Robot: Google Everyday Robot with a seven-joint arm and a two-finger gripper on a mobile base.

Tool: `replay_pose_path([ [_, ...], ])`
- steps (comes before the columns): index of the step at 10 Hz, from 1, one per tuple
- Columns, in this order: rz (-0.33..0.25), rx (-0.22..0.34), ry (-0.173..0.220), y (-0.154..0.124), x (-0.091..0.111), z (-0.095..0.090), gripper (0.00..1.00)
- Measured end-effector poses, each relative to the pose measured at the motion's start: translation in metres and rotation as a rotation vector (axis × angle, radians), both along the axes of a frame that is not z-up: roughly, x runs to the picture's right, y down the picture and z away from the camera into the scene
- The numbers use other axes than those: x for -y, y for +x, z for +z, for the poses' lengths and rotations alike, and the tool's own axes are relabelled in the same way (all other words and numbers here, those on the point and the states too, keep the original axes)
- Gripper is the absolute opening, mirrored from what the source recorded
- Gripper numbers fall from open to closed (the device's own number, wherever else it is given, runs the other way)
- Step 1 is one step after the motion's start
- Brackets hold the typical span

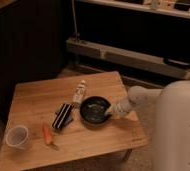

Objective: Pick up the ceramic bowl

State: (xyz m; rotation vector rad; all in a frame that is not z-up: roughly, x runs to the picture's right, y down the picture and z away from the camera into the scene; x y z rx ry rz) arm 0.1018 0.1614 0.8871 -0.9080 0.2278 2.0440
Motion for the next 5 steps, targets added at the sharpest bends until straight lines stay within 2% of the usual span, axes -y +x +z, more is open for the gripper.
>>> replay_pose_path([
  [1,0.000,0.000,-0.001,0.0002,-0.0006,0.0001,0.76],
  [2,-0.001,0.000,-0.001,0.0002,-0.0009,0.0001,0.80],
  [5,0.007,0.001,0.001,-0.0006,0.0018,-0.0002,0.80],
])
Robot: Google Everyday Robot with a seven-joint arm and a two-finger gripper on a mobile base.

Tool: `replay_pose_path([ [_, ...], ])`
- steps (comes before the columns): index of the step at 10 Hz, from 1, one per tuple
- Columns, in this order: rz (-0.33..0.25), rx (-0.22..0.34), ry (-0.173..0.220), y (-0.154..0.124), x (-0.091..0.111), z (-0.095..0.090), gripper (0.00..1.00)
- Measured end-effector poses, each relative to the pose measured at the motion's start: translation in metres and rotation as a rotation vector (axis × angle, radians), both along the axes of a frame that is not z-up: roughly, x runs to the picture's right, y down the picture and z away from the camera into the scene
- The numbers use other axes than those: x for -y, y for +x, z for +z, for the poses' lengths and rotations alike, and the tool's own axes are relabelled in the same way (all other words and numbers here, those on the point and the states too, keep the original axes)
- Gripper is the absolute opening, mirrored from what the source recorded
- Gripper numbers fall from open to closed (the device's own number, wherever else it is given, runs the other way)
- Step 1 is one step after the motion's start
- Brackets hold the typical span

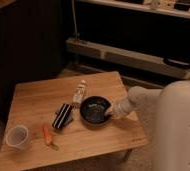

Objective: Pick up the ceramic bowl

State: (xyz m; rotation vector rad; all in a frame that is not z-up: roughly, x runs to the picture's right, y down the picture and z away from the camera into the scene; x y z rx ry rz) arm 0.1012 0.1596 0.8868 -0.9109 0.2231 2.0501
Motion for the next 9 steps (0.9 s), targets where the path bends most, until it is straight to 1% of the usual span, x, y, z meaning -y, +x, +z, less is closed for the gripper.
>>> replay_pose_path([
  [9,-0.002,0.004,0.001,-0.0005,0.0023,-0.0029,0.80],
])
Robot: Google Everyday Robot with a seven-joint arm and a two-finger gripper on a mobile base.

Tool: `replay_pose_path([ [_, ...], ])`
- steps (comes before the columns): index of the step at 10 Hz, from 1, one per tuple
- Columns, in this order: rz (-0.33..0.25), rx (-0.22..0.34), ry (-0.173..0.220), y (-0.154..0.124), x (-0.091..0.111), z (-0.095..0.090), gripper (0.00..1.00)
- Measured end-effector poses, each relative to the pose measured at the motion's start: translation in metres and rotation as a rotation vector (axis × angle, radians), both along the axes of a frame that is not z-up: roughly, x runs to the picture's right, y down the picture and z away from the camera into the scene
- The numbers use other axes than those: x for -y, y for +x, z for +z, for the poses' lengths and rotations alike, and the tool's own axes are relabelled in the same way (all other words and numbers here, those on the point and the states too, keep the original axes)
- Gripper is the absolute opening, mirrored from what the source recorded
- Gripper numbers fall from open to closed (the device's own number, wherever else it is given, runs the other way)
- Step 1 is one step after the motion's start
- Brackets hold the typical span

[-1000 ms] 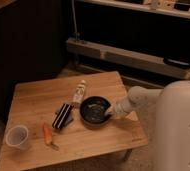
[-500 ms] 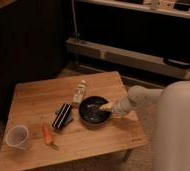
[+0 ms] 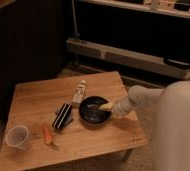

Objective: Pick up the ceramic bowl

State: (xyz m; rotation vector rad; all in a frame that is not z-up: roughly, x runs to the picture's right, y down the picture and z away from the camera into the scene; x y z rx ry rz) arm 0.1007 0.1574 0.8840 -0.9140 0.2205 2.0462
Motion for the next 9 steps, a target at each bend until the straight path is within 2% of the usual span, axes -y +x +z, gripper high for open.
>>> replay_pose_path([
  [4,0.001,-0.001,-0.001,0.0002,0.0000,0.0000,0.78],
  [9,-0.001,-0.002,-0.003,0.0022,-0.0013,-0.0002,0.28],
])
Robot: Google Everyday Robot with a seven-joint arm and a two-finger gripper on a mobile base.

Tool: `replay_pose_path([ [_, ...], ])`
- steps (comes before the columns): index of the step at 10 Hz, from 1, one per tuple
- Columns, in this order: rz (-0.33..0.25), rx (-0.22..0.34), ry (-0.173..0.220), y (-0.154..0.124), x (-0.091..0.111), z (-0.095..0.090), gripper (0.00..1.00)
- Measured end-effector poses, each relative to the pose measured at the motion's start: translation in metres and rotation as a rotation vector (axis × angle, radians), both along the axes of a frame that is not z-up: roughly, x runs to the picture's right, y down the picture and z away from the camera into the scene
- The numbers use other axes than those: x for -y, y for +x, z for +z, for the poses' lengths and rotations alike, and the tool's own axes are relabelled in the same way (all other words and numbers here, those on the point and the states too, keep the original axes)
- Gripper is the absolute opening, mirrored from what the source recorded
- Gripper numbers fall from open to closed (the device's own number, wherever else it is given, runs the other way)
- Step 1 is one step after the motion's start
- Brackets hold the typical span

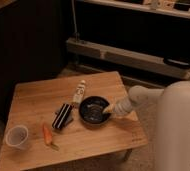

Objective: Pick up the ceramic bowl

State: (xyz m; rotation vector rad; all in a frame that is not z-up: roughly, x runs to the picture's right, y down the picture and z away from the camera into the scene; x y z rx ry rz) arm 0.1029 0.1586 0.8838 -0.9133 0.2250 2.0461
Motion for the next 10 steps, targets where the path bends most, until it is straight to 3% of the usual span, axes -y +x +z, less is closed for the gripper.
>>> replay_pose_path([
  [1,-0.002,0.001,0.000,-0.0013,-0.0006,0.0007,0.16],
  [3,-0.023,0.031,-0.018,-0.0049,-0.0016,0.0021,0.07],
  [5,-0.035,0.050,-0.042,-0.0089,-0.0038,0.0031,0.07],
  [10,-0.041,0.050,-0.038,-0.0091,-0.0020,0.0015,0.07],
])
